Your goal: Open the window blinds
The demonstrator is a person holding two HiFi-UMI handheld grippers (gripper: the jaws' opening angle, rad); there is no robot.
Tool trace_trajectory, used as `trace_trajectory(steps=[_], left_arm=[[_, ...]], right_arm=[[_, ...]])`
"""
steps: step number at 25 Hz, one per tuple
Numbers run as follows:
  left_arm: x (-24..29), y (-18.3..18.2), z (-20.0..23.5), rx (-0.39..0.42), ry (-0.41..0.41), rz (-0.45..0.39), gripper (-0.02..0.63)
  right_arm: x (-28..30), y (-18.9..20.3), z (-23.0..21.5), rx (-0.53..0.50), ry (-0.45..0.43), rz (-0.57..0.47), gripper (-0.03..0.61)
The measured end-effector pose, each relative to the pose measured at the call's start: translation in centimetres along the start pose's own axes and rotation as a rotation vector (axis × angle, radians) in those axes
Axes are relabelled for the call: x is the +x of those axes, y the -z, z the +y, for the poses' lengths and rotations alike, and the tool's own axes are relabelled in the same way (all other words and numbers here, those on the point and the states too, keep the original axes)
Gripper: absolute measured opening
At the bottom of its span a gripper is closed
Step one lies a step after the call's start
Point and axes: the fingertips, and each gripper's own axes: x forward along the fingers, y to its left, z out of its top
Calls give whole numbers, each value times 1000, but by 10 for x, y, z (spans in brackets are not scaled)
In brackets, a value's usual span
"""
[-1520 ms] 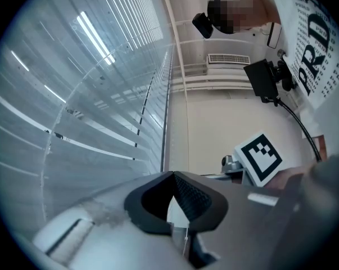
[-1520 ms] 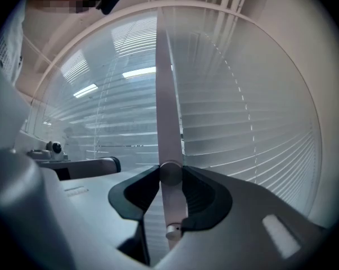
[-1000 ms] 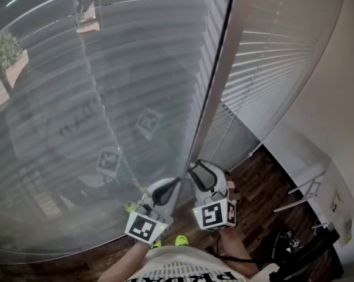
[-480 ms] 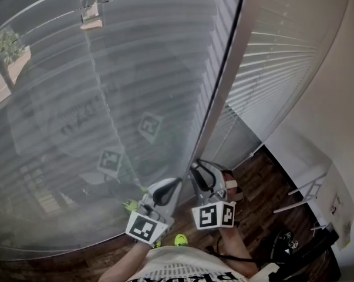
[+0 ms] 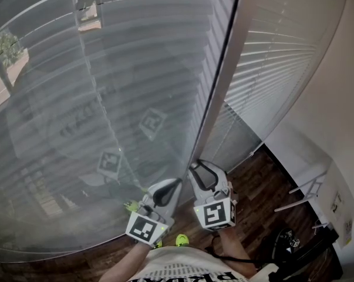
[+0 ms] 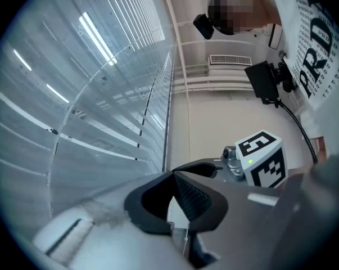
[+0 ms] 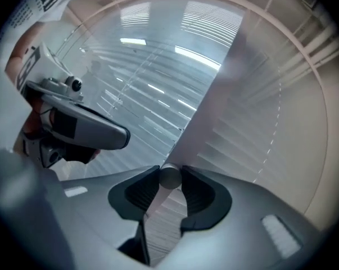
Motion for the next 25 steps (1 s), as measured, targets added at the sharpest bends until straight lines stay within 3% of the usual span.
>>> trace_trajectory(steps=[10,15,25], left_arm=[[-1,2,-3,8,13,10,-9],[-1,2,-7,5,31,12,-9],[-1,2,-6,6,33,18,-9]], right_arm=[[-1,-1,-5,269,10,-81,124],[-3,4,-9,509,-15,-125,124],[-3,4,-11,641,-19,-157,126]])
